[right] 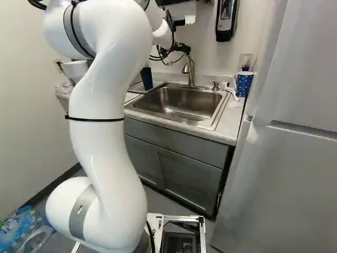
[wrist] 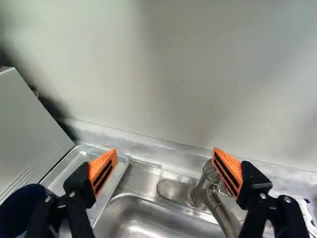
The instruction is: Rinse the cup and place it in the tray
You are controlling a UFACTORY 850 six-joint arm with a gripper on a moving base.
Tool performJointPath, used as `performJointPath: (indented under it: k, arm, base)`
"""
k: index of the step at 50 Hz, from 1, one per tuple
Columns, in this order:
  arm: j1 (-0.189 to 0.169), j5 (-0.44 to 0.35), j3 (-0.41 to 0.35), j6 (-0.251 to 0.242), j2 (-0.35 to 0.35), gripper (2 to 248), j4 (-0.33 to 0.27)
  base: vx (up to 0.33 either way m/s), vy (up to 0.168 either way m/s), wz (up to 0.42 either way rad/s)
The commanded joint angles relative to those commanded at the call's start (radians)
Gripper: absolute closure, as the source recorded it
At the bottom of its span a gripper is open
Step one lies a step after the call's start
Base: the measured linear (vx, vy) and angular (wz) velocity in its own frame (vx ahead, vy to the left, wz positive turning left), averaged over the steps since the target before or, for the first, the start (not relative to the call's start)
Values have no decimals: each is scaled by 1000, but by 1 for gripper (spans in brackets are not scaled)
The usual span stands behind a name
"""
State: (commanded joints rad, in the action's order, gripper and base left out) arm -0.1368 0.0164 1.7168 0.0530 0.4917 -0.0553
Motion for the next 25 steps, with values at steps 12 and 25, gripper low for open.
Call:
performJointPath:
  k: [12,25]
  arm:
    - [0,-50,0,0,0,3,0]
    - [0,-63,7,0,-3,3,0]
  base:
    - [0,0,0]
    - [0,0,0]
